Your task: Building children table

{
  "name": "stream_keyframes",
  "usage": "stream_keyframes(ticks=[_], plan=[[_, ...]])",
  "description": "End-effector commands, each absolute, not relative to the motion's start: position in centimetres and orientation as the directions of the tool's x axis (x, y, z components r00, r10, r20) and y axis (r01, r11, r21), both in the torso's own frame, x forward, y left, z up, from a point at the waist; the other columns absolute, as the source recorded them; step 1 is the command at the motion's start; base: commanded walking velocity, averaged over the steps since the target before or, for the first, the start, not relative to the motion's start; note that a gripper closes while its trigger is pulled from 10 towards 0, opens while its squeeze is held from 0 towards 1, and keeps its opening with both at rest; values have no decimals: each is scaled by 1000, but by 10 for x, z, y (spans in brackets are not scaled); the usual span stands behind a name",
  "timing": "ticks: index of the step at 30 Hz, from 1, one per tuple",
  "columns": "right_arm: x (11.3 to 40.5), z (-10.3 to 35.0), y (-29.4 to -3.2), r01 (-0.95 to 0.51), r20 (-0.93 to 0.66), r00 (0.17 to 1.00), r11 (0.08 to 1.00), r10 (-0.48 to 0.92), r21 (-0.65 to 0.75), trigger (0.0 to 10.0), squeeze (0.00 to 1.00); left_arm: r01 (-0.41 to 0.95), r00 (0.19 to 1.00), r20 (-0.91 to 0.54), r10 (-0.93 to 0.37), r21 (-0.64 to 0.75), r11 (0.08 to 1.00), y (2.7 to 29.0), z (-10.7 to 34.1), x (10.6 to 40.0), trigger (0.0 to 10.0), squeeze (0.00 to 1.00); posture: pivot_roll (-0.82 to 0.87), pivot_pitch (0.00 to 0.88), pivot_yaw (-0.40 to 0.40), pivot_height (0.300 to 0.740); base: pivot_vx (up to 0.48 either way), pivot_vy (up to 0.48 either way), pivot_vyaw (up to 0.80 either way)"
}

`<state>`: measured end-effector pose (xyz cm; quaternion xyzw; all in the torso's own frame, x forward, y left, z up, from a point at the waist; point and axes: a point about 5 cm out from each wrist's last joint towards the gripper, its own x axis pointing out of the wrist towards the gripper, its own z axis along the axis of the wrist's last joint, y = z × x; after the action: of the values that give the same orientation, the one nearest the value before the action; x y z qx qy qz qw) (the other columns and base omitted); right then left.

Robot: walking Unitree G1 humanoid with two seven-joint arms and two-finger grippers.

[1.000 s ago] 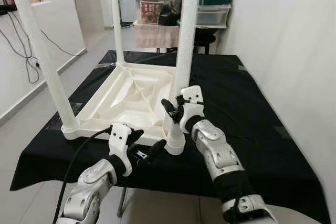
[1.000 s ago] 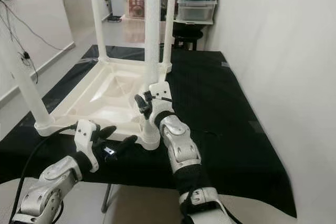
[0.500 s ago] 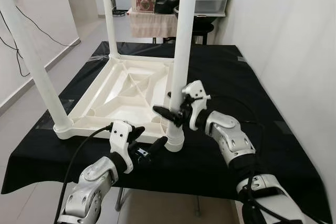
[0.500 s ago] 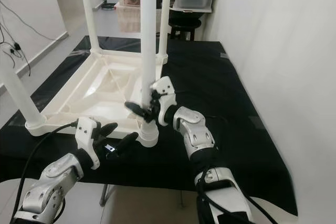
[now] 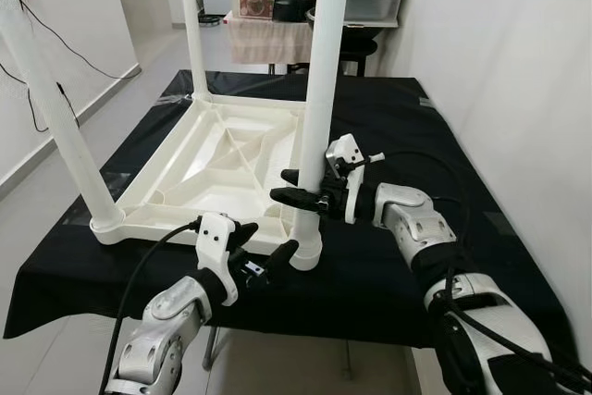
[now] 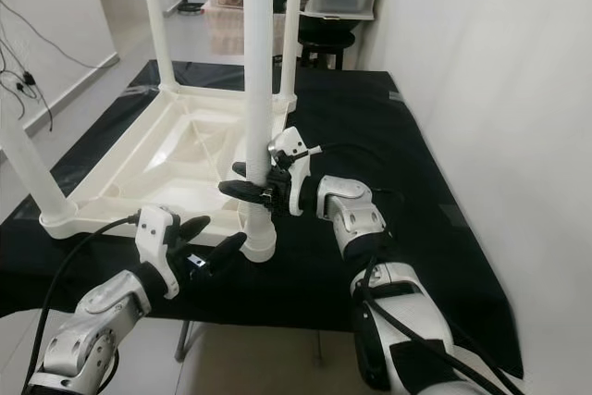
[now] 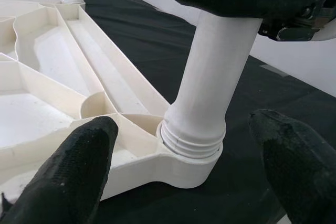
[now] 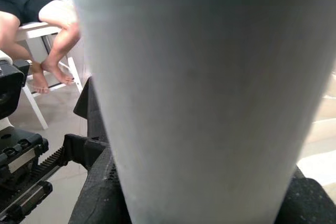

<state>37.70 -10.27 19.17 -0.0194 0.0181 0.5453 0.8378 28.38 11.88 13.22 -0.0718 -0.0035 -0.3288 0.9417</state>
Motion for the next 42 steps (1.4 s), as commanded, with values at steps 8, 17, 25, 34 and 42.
stream_keyframes(ticks=[8, 17, 25, 34, 42], plan=[[375, 184, -110, -872, -42, 487, 483, 872, -77, 0, 0, 623, 781, 63, -621, -134, 770, 121, 136, 286, 10000, 0, -32, 0, -50, 740, 0, 0, 0], [357, 153, -102, -336, 9, 942, 942, 336, 11, 0, 0, 624, 780, 52, -623, -129, 771, 127, 136, 287, 10000, 0, -59, 0, -27, 740, 0, 0, 0], [360, 153, -96, -342, -11, 940, 939, 342, -38, 0, 0, 628, 777, 50, -627, -130, 767, 128, 136, 288, 10000, 0, -45, 0, -50, 740, 0, 0, 0], [352, 165, -83, -455, -1, 890, 890, 455, 36, 10000, 1000, 627, 778, 47, -627, -129, 768, 128, 137, 288, 10000, 0, -48, 0, -32, 740, 0, 0, 0], [353, 193, -73, -849, 39, 510, 510, 860, -140, 10000, 0, 629, 776, 45, -630, -134, 766, 127, 136, 287, 10000, 0, -38, 0, -39, 740, 0, 0, 0]])
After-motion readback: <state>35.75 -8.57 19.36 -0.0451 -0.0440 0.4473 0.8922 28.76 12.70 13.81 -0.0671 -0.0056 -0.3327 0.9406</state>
